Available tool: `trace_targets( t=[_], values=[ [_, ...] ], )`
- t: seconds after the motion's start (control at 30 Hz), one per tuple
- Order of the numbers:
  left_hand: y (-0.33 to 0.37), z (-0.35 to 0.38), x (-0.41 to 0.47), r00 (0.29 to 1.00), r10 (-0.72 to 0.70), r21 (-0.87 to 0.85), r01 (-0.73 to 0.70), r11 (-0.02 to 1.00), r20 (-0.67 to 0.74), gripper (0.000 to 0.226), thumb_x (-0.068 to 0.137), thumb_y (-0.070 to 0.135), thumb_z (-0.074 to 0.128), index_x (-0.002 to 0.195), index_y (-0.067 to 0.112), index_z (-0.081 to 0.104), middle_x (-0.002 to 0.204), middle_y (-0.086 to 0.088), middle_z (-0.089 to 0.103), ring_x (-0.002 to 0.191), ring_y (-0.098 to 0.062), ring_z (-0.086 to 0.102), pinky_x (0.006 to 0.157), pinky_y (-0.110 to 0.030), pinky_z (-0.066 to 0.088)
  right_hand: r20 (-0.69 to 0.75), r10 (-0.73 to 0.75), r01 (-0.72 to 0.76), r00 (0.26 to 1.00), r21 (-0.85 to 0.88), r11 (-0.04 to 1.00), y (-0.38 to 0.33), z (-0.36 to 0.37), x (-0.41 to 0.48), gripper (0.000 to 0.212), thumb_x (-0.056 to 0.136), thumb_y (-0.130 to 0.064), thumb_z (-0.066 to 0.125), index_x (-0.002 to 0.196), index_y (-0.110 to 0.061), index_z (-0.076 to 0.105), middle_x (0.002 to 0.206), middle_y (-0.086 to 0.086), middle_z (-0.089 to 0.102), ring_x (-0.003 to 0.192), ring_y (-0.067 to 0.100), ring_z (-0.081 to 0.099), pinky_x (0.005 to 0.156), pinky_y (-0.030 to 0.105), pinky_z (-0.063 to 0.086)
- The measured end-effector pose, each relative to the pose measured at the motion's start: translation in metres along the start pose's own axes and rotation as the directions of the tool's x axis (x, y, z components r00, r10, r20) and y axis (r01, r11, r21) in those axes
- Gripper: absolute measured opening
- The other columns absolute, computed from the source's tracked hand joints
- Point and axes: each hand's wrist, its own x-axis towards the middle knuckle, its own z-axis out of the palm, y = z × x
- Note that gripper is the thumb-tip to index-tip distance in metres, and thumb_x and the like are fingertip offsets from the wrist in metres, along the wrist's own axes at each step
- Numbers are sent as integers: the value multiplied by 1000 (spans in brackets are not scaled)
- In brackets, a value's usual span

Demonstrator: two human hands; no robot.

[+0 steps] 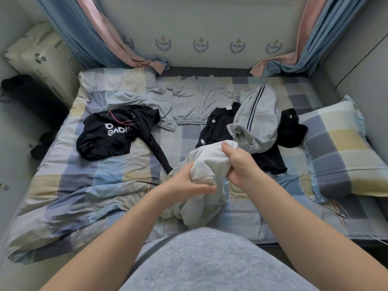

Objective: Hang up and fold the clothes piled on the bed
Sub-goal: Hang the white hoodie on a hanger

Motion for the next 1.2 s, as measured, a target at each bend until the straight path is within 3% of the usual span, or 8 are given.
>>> trace_targets(
  t=[0.13,0.33,0.47,0.6,0.77,0.9,1.0,1.2],
  values=[
    [-5,-7,7,919,124,212,-46,976,-373,8,82,27,62,87,22,60,87,-1,66,86,-24,62,68,-39,48,27,104,-107,994,145,984,-16,7,-4,33,105,-16,51,132,2,53,129,22,63,121,36,62,93,46,54],
    [12,-44,8,734,98,-85,-208,974,-673,24,96,3,50,82,20,62,68,15,59,60,4,50,54,-13,40,116,152,-168,982,147,975,-24,-25,-3,17,101,-20,55,110,-9,63,95,9,71,80,22,65,73,31,57],
    [34,-59,4,702,49,-259,-325,910,-710,28,97,1,47,87,20,64,85,1,63,81,-13,54,72,-30,43,157,18,-8,987,-64,998,-22,-37,0,7,98,-20,60,103,-15,62,104,9,74,71,18,68,65,29,58],
    [55,-71,-2,774,74,-382,-390,838,-629,34,100,1,43,90,20,68,88,-3,69,84,-18,64,72,-31,54,284,-258,381,924,-602,702,-13,-28,0,63,90,-19,73,142,-35,42,142,-1,52,121,15,56,98,36,49],
    [72,-76,-3,836,186,-280,-370,886,-516,29,103,10,46,95,20,71,90,-1,71,86,-15,66,76,-31,55,554,-123,556,823,-743,373,7,-6,0,119,72,-42,88,158,-43,5,165,-14,6,151,10,9,122,39,15],
    [77,-74,-4,861,199,-284,-359,889,-468,32,104,15,50,85,27,74,85,3,71,82,-13,65,72,-29,55,544,-253,600,800,-729,329,35,7,5,63,90,-25,74,147,-20,47,154,4,40,144,20,34,117,39,31],
    [72,-77,-2,863,158,-275,-318,907,-479,27,102,19,53,87,27,74,88,3,70,87,-14,63,76,-31,52,475,-341,577,811,-745,334,26,6,11,11,97,-10,58,101,-6,67,99,11,69,95,28,61,86,45,48],
    [45,-89,13,576,-32,-126,-123,984,-817,29,92,28,69,118,21,60,117,-3,60,108,-18,57,91,-30,49,359,-412,533,838,-700,475,-22,13,8,19,95,-6,50,79,4,54,67,5,51,64,15,42,60,34,35]
  ],
)
